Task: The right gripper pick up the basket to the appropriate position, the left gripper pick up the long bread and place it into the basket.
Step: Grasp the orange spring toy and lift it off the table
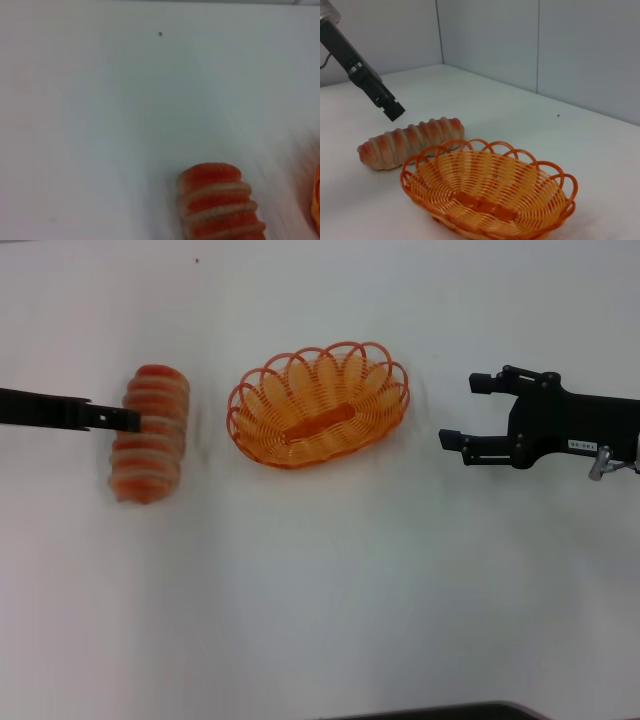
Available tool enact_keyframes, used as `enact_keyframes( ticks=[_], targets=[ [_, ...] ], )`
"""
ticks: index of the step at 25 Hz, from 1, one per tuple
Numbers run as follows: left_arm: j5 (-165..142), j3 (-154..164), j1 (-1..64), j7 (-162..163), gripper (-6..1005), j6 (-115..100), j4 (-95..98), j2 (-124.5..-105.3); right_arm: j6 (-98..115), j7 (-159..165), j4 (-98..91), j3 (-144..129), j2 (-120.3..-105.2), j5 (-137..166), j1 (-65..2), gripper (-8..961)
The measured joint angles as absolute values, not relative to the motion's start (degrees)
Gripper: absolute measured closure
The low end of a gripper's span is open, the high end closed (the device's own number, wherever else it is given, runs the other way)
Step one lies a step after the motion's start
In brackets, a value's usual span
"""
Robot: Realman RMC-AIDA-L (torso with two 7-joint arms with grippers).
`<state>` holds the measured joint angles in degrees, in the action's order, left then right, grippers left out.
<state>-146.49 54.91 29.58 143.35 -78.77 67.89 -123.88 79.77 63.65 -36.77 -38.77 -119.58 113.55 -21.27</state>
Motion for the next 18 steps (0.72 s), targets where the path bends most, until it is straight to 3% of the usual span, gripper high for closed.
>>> enact_keyframes(
  ticks=[18],
  targets=[
    [-148.0,64.9,29.5,151.9,197,-70.5,65.2,-124.21,79.1,63.7,-36.6,-38.9,-119.62,113.7,-21.3,34]
  ],
)
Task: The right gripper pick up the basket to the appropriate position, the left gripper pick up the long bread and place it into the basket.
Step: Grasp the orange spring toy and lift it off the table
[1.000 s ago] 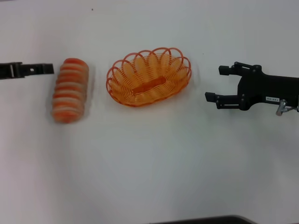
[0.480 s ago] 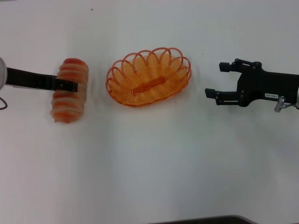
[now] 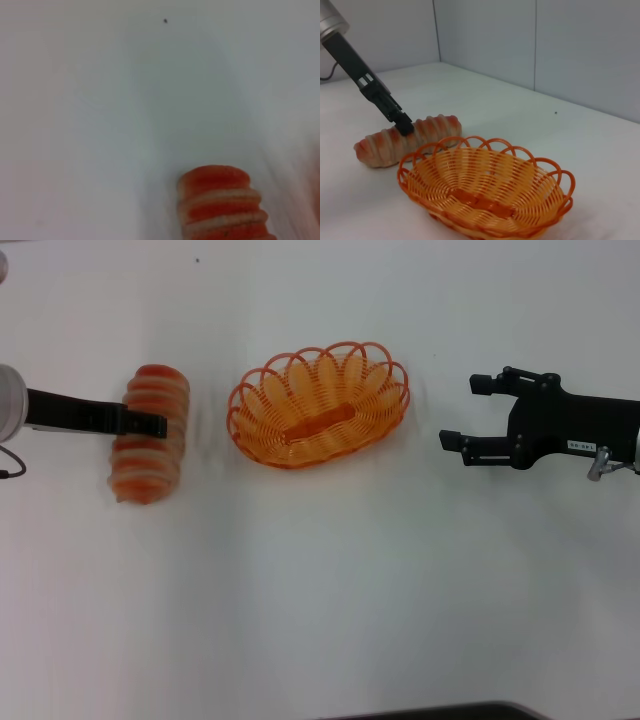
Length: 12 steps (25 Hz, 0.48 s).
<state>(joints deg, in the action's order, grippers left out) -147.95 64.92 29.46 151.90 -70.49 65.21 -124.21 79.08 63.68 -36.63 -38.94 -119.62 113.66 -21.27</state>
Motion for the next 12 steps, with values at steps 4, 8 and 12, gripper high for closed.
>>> enact_keyframes(
  ticks=[4,8,12],
  targets=[
    [-149.2,67.1,29.4,152.5,199,-68.8,64.1,-124.30,78.8,63.7,-36.6,-39.1,-119.62,113.7,-21.3,34],
    [-149.3,68.1,29.4,152.8,201,-68.5,63.8,-124.27,78.7,63.6,-36.6,-39.1,-119.62,113.7,-21.3,34],
    [-149.2,68.2,29.5,152.8,203,-68.5,63.6,-124.21,78.5,63.6,-36.6,-39.1,-119.69,113.7,-21.3,34]
  ],
)
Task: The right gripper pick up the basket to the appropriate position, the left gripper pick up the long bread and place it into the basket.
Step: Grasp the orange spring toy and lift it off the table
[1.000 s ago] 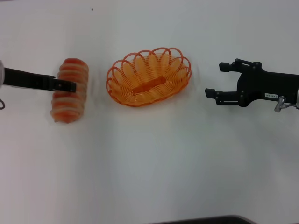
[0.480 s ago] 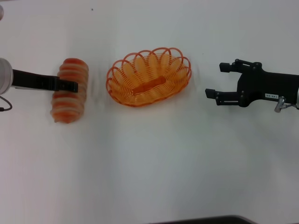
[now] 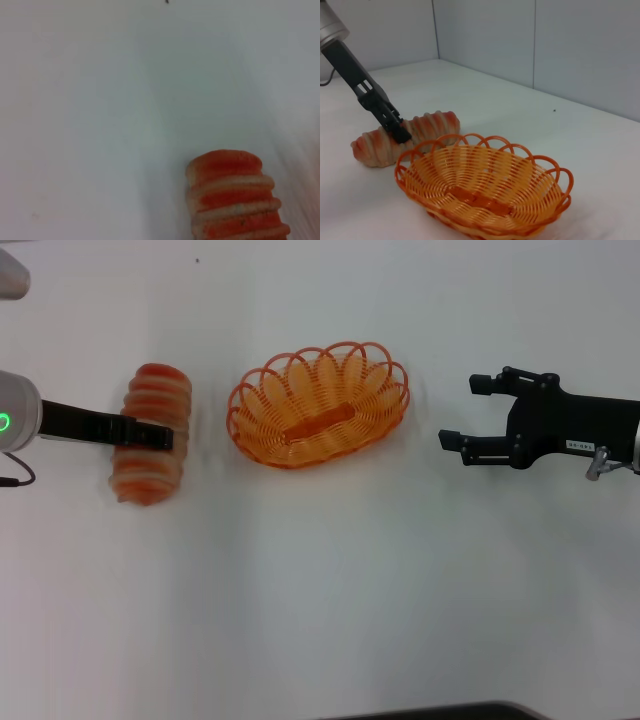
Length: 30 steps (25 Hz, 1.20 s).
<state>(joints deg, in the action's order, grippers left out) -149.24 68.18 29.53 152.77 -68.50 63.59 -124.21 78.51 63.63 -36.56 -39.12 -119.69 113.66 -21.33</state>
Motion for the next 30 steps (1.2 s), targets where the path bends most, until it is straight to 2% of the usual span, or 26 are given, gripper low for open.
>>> enact_keyframes(
  ticks=[15,20,30],
  targets=[
    [-149.1,64.7,29.8,152.5,210,-70.5,63.6,-123.89,78.3,63.6,-36.5,-39.1,-119.71,113.6,-21.4,34],
    [-149.2,64.6,29.8,152.3,399,-70.9,63.6,-123.87,78.4,63.6,-36.5,-39.1,-119.71,113.6,-21.4,34],
    [-148.7,63.3,29.5,146.8,554,-73.8,68.1,-123.79,78.8,63.7,-36.5,-39.0,-119.71,113.4,-21.3,33]
  ],
)
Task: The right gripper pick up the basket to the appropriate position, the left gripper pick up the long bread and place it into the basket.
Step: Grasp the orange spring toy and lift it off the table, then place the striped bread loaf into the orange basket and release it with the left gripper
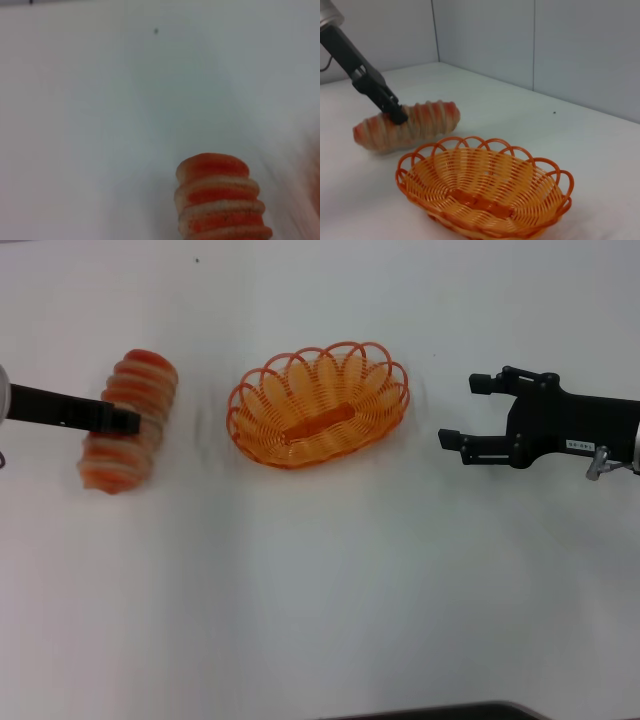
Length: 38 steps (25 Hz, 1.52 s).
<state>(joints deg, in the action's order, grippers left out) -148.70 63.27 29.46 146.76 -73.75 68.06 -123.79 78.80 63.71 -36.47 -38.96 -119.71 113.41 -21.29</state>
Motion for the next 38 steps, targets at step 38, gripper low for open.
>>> enact_keyframes(
  ticks=[38],
  targets=[
    [-120.0,73.1,32.9,98.9,763,-66.9,60.8,-124.45,79.6,64.4,-36.2,-39.1,-119.79,113.5,-21.3,34]
  ],
)
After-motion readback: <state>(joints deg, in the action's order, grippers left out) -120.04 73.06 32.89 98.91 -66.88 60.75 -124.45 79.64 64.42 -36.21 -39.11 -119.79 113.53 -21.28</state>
